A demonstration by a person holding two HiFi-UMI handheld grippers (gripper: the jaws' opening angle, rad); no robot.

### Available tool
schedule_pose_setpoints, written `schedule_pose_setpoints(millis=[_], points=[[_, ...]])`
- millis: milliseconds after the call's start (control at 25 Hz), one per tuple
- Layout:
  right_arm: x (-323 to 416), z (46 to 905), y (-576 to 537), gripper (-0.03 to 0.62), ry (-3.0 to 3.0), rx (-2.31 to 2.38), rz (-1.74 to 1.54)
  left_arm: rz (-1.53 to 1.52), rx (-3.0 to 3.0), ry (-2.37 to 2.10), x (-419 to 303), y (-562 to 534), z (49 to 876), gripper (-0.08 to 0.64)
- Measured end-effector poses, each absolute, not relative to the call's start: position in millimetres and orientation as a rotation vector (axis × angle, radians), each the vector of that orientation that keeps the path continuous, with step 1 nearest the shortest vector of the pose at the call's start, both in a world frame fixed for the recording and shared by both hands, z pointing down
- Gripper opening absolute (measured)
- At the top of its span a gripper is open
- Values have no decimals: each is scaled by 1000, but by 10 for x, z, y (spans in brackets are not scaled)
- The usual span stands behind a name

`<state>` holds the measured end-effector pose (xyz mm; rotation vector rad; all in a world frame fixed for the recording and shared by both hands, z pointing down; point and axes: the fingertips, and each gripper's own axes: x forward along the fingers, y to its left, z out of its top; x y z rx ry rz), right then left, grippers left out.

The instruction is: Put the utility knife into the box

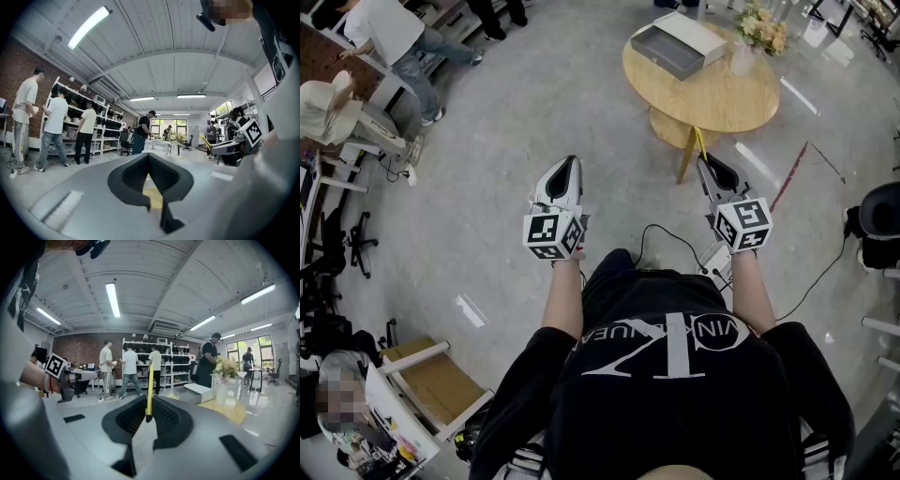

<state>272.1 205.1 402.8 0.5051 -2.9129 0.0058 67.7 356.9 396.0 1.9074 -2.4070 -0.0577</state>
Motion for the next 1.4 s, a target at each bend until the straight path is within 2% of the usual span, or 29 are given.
schedule_pose_setpoints(millis=[720, 1400], points=[[2751, 4046, 2161, 54, -2944, 476, 34, -61, 1906, -2380, 787, 3580, 4040, 11], [2115, 4094, 1503, 54, -2912, 596, 96, -65, 2013, -2288, 95, 2760, 4069, 11]])
